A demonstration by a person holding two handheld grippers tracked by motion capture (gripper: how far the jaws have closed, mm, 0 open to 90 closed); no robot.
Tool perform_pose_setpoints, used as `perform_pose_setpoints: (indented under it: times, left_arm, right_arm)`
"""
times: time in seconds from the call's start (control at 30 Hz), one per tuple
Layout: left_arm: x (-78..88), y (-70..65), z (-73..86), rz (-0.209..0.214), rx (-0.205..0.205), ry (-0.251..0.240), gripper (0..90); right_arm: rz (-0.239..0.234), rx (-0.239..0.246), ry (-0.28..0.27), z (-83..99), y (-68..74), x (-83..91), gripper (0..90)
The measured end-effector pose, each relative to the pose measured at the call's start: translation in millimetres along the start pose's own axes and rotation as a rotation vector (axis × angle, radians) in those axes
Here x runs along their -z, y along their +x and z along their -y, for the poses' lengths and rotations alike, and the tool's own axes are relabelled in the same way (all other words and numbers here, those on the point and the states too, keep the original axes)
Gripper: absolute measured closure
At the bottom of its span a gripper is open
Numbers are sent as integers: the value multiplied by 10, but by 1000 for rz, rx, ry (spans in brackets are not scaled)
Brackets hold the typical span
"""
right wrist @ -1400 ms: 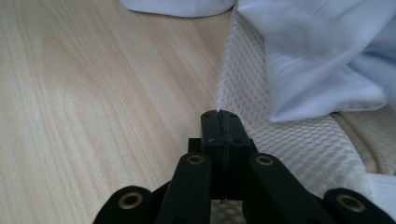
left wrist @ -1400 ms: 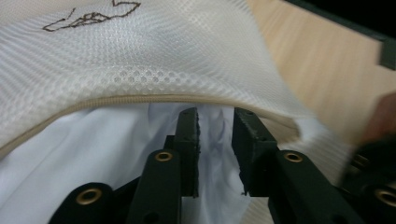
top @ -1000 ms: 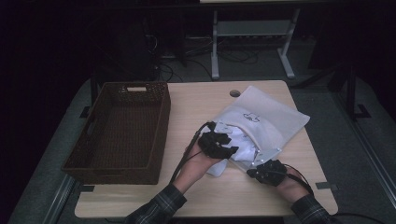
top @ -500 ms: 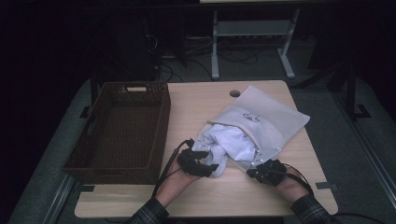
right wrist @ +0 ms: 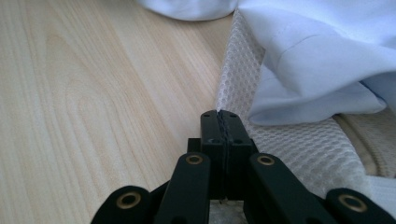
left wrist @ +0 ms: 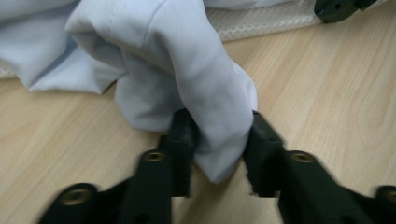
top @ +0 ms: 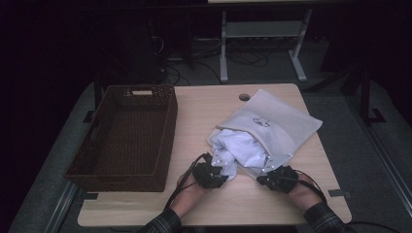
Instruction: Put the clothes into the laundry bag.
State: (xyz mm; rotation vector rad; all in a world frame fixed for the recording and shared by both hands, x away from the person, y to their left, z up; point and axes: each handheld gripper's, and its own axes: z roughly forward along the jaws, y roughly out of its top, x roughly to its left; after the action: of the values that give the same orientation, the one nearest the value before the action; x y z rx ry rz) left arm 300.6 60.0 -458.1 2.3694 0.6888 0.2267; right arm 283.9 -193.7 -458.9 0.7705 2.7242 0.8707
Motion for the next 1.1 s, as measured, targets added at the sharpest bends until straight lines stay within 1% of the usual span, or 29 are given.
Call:
perform_pose_setpoints:
  times: [0.03, 0.07, 0.1, 0.13, 0.17, 0.23, 0.27, 0.3, 0.37, 0.43, 0.47, 0.5, 0.57, 0.63, 0.7, 0.73, 0.8, 0.87, 0.93, 1.0, 1.03, 1.1]
  left_arm:
    - [-9, 17, -22, 32, 13, -28, 834]
    - [-17, 15, -40, 44, 20, -36, 844]
    - [-28, 11, -65, 52, 17, -45, 848]
    - [-37, 4, -89, 57, 15, -51, 851]
    - [-51, -8, -134, 59, 4, -58, 852]
    - [-73, -32, -204, 65, 3, -81, 856]
    - [-73, -32, -204, 65, 3, -81, 858]
    - [-79, -48, -268, 66, -11, -95, 858]
    - [-92, -70, -349, 71, -16, -115, 859]
    - [-128, -84, -448, 69, -27, -122, 859]
    - [-128, -84, -448, 69, -27, -122, 859]
    - [-208, -95, -565, 63, -39, -121, 859]
    - [-277, -106, -646, 62, -41, -112, 860]
    - [-355, -125, -713, 56, -42, -116, 860]
    - [-433, -132, -767, 59, -38, -120, 858]
    - [-470, -141, -790, 59, -30, -125, 857]
    - [-549, -148, -832, 71, -17, -139, 850]
    - [-613, -164, -863, 78, -3, -155, 829]
    - [-631, -178, -872, 90, 2, -160, 782]
    - [-601, -190, -867, 105, -3, -153, 693]
    - [-571, -189, -858, 111, -10, -145, 658]
    - [-479, -172, -829, 131, -11, -132, 583]
  right_arm:
    - [-13, -3, 0, 2, -21, 1, 888]
    - [-17, -5, -1, 3, -24, 1, 888]
    - [-18, -7, -1, 3, -25, 1, 888]
    - [-16, -6, -1, 2, -23, 1, 887]
    - [-13, -3, 0, 1, -20, 1, 888]
    - [-8, 2, 2, -6, -11, -1, 888]
    - [-8, 2, 2, -6, -11, -1, 888]
    - [-8, 4, 5, -8, -10, -1, 889]
    - [-11, 7, 7, -9, -17, 0, 890]
    - [-12, 8, 6, -8, -19, 1, 891]
    - [-12, 8, 6, -8, -19, 1, 891]
    - [-14, 8, 6, -9, -20, 1, 892]
    - [-16, 17, 7, -9, -24, 0, 893]
    - [-19, 21, 2, -6, -31, -1, 894]
    - [-23, 21, 2, -4, -34, 0, 894]
    - [-24, 21, 1, -2, -37, -1, 894]
    - [-29, 20, 1, 0, -41, 0, 895]
    - [-33, 21, 0, 2, -48, 0, 895]
    - [-36, 19, 0, 3, -50, 1, 895]
    - [-41, 17, -1, 3, -56, 1, 895]
    - [-41, 18, -2, 3, -57, 1, 895]
    - [-41, 20, 0, 3, -56, 0, 895]
